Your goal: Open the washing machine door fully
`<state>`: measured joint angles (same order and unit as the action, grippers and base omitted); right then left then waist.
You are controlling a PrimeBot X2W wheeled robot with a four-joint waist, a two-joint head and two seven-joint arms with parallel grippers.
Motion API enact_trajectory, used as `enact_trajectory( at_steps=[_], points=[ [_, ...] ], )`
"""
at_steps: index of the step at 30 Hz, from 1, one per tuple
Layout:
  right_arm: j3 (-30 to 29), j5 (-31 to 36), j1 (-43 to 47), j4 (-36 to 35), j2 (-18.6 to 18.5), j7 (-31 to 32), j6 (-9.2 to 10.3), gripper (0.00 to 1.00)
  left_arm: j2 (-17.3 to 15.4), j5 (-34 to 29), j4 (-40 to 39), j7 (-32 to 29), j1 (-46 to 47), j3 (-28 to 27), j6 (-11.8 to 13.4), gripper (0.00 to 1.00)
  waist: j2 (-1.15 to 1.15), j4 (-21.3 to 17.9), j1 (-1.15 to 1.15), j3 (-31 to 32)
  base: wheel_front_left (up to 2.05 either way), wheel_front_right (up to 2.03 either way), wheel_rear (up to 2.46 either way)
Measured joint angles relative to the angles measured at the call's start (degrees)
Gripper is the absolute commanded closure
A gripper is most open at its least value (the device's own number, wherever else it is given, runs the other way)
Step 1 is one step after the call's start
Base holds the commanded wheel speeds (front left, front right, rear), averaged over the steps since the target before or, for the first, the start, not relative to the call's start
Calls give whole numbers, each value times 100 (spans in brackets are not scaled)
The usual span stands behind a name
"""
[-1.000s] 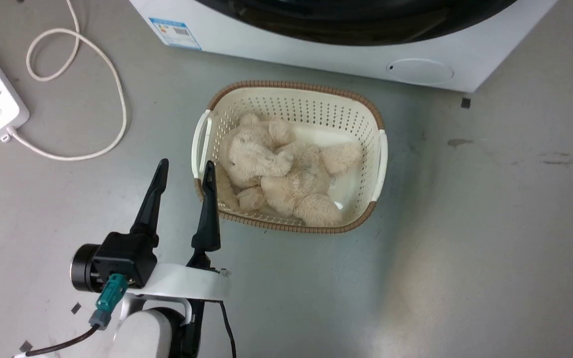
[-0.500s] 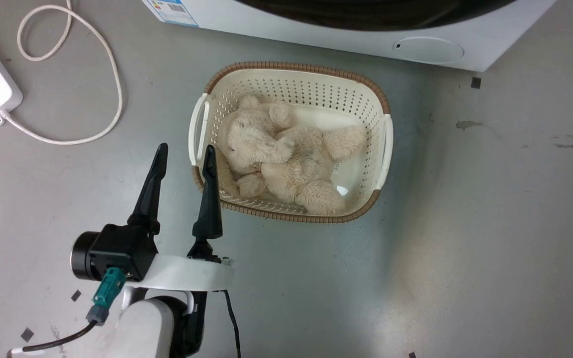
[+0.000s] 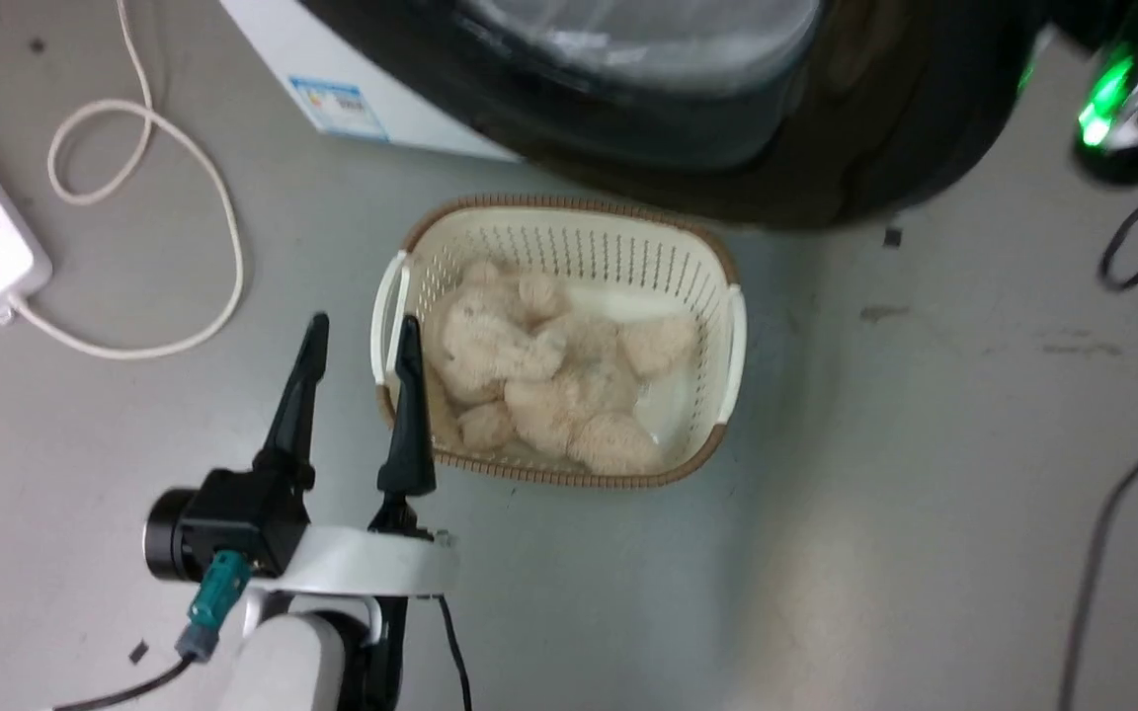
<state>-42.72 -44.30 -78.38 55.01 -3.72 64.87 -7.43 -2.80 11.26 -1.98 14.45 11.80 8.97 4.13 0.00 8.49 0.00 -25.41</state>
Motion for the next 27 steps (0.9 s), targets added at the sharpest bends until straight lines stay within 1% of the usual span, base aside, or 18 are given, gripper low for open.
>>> enact_trajectory(
  at_steps=[3,7,9,13,14,15,18,21,24,27],
  points=[
    [111,-231,326,-23,41,359,0,100,0,19,70,23,-147,-1,-12,0,0,-42,-1,238,0,0,0],
    [599,-977,649,187,40,573,0,100,0,116,159,24,-275,23,-29,0,0,-79,-1,553,0,0,0],
    [946,-1385,785,311,40,624,0,100,0,169,212,25,-357,65,-32,0,0,-86,-1,705,0,0,0],
    [1818,-2148,1149,404,41,671,-1,100,0,213,361,24,-514,199,-78,0,0,-65,-1,972,0,0,0],
    [1818,-2148,1149,404,41,671,-1,100,0,213,361,24,-514,199,-78,0,0,-65,-1,972,0,0,0],
    [2284,-2593,1368,406,41,671,-1,100,0,250,386,25,-567,312,-176,0,0,-32,-1,1089,0,0,0],
    [3037,-3318,1692,336,41,643,-1,100,3,266,438,25,-691,432,-236,0,0,23,-2,1233,0,0,0],
    [3852,-4089,2075,105,43,453,-1,100,2,307,489,24,-765,498,-275,0,0,91,-2,1340,0,0,0],
    [4682,-4769,2503,-260,40,130,-1,100,3,344,502,25,-803,503,-276,0,0,178,-1,1418,0,0,0],
    [5500,-5322,2904,-735,47,-339,-1,100,2,354,501,24,-824,463,-254,0,0,244,-1,1480,0,0,0]
  ],
)
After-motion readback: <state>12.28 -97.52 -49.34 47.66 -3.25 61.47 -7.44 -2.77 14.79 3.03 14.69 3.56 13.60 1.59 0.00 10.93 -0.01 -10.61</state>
